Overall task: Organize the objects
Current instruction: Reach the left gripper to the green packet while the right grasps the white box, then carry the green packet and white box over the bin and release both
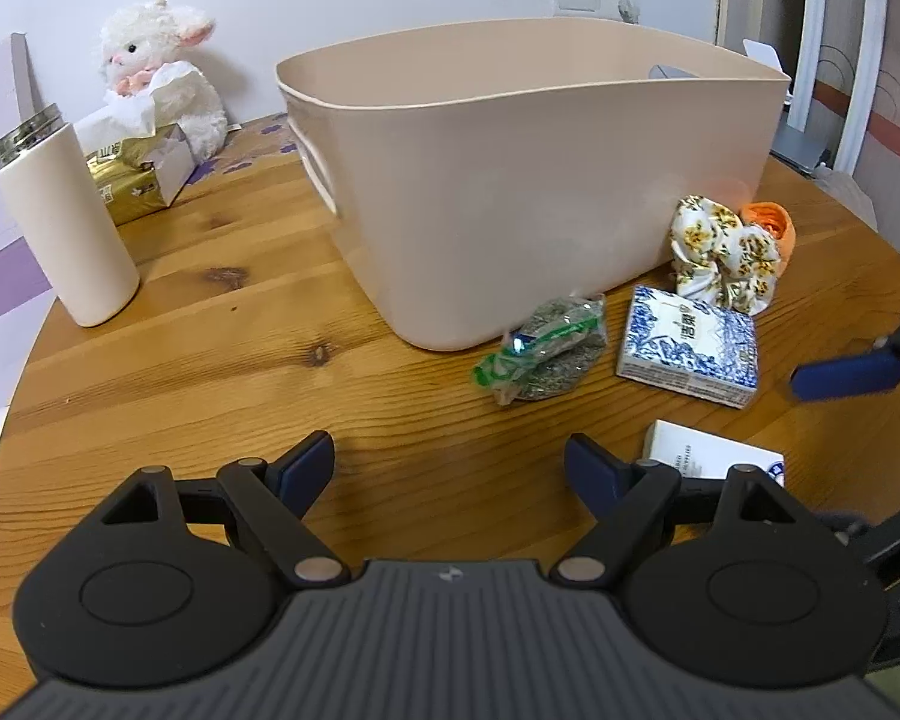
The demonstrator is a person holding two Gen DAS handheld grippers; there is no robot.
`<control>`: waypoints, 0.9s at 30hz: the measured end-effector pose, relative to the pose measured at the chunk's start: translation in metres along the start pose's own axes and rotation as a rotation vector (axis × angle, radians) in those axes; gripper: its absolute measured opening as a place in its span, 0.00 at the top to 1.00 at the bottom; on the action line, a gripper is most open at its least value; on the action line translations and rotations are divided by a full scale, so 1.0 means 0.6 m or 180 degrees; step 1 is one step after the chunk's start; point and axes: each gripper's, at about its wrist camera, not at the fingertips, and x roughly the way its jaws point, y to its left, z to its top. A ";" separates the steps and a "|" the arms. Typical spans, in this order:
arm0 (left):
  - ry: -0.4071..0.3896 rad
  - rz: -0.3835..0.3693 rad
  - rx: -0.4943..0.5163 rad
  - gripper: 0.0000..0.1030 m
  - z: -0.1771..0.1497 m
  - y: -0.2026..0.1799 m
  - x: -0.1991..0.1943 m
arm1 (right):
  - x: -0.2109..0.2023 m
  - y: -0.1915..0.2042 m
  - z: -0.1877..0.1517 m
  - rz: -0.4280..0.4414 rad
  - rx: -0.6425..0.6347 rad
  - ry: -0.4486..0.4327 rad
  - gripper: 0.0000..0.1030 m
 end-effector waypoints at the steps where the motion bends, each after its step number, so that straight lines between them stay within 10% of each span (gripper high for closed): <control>1: -0.0009 -0.0003 -0.0006 0.18 0.000 0.001 0.001 | 0.006 0.001 -0.002 -0.0002 0.0004 0.0021 0.22; 9: -0.0273 -0.0273 0.0137 0.18 0.017 -0.017 0.000 | 0.002 -0.011 0.002 -0.0152 0.0030 -0.0063 0.60; 14: -0.0349 -0.0352 0.0236 0.21 0.034 -0.033 0.009 | 0.006 -0.014 0.005 -0.0147 0.0017 -0.0073 0.63; 21: -0.0267 -0.0554 0.0206 0.62 0.041 -0.032 0.021 | 0.006 -0.014 0.007 -0.0080 -0.0054 -0.0067 0.70; 27: -0.0297 -0.0593 0.0172 0.69 0.038 -0.026 0.009 | 0.000 -0.010 0.006 -0.0018 -0.0106 -0.0058 0.72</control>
